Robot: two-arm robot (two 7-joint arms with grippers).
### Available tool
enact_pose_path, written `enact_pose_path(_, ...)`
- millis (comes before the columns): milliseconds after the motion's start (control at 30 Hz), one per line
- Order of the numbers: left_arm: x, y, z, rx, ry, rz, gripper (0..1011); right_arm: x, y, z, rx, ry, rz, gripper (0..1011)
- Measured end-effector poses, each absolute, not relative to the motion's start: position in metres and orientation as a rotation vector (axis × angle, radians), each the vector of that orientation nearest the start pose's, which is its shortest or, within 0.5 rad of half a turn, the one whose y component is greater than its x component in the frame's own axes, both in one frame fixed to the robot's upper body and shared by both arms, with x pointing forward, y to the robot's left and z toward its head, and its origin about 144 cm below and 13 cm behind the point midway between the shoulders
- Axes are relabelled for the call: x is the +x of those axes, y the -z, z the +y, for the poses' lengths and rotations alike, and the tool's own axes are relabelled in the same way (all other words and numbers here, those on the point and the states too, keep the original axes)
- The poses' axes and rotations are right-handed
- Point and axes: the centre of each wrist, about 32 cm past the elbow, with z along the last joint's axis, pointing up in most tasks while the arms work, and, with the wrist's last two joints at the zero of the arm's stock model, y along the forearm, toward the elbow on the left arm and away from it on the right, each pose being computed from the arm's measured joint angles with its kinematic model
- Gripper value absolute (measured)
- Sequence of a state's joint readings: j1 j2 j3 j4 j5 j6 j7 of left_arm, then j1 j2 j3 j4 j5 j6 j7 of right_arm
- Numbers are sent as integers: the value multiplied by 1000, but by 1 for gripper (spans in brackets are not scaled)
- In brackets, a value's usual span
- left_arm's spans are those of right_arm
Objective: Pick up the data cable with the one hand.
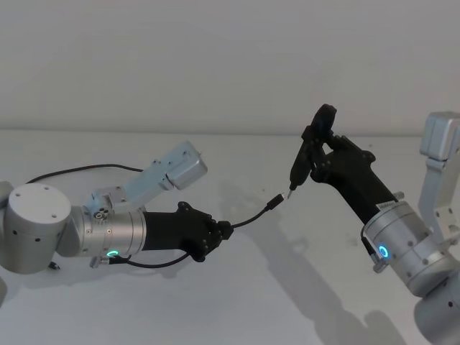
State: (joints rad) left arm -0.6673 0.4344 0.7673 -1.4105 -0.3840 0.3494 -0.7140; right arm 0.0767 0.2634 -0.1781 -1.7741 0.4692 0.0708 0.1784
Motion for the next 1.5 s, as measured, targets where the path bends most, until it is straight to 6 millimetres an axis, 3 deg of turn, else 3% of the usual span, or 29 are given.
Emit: enact_pose_path(1500, 569, -1259, 172, 422, -340, -44, 65, 490, -1211, -233, 225, 1134, -18, 274)
